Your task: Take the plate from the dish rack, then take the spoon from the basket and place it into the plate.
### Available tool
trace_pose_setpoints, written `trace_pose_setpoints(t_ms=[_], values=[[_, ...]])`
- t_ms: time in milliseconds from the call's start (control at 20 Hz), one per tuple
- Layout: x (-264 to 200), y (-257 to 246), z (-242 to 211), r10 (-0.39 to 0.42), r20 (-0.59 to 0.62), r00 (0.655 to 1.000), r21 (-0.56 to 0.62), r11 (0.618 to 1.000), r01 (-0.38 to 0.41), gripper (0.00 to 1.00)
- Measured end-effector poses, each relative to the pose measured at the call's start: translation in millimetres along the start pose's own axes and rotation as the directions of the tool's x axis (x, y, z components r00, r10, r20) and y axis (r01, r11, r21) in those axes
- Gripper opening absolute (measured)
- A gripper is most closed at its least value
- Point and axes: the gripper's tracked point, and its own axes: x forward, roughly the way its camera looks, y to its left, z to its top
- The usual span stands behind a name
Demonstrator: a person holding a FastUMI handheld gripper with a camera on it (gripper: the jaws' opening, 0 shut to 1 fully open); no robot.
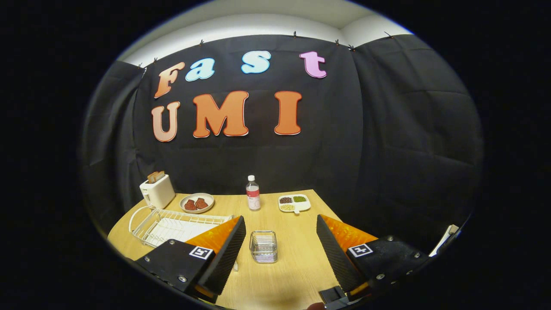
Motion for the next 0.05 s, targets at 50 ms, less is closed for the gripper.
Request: trace_pose_setpoints(t_ms=[50], values=[[0.5, -1.9, 0.5, 0.004, 0.003, 1.0, 0.007, 1.0, -0.004, 0.98]])
